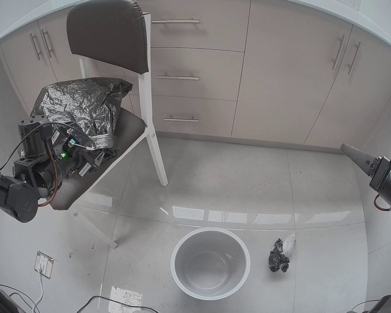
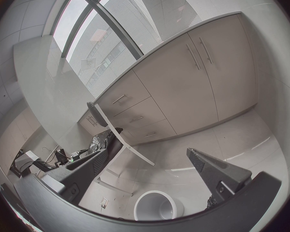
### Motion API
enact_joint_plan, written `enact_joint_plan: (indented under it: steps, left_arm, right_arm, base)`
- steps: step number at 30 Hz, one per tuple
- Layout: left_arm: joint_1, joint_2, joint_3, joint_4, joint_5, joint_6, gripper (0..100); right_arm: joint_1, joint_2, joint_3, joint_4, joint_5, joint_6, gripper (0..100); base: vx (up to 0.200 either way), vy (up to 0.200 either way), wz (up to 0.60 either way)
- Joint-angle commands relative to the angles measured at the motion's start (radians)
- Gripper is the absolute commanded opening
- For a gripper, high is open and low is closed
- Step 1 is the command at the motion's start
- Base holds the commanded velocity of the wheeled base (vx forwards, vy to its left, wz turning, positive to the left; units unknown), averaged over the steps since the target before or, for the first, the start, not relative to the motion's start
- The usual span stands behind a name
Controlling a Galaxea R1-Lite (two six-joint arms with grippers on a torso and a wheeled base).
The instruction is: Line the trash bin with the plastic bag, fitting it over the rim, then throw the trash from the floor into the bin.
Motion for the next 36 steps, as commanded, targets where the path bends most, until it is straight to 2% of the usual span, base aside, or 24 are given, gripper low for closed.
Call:
enact_joint_plan:
  steps: [1, 10, 28, 29, 36]
  left_arm:
    - [0.003, 0.078, -0.076, -0.001, 0.003, 0.04, 100]
    - [0.003, 0.141, -0.136, -0.002, 0.019, 0.072, 100]
    - [0.006, 0.184, -0.186, -0.002, 0.033, 0.07, 100]
    - [0.006, 0.184, -0.186, -0.002, 0.033, 0.07, 0]
    - [0.011, 0.193, -0.196, -0.002, 0.028, 0.047, 0]
  right_arm:
    - [-0.002, 0.01, 0.004, -0.001, 0.0, -0.001, 100]
    - [-0.003, 0.015, 0.002, -0.002, 0.0, 0.015, 100]
    - [-0.003, 0.007, 0.001, -0.002, 0.0, 0.021, 100]
    - [-0.003, 0.007, 0.001, -0.002, 0.0, 0.021, 100]
    - [0.004, 0.025, 0.005, -0.002, 0.002, 0.021, 100]
  base:
    - [0.0, 0.0, 0.0]
    - [0.0, 0.0, 0.0]
    - [0.0, 0.0, 0.0]
    - [0.0, 0.0, 0.0]
    - [0.0, 0.0, 0.0]
